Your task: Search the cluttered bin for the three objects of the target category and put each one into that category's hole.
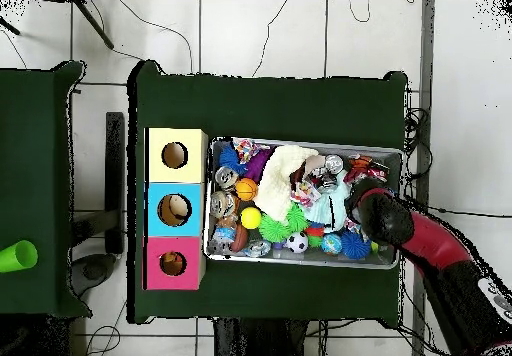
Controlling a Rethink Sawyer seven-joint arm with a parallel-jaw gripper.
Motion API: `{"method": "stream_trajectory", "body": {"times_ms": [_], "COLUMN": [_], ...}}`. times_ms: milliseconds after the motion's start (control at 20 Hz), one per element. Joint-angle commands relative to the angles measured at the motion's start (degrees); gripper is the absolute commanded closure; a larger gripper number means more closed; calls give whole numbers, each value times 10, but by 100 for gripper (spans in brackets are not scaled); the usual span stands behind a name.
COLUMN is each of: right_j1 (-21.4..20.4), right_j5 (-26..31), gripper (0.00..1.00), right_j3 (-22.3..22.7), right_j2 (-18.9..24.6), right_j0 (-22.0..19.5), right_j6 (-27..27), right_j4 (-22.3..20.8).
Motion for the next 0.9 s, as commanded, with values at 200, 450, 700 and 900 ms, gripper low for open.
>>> {"method": "stream_trajectory", "body": {"times_ms": [200, 450, 700, 900], "right_j1": [12, 2, -4, -1], "right_j5": [107, 139, 161, 184], "gripper": [0, 0, 0, 0], "right_j3": [-37, -52, -65, -81], "right_j2": [52, 51, 50, 55], "right_j0": [-16, -7, 0, -4], "right_j6": [-15, -10, -6, -18], "right_j4": [27, 39, 50, 57]}}
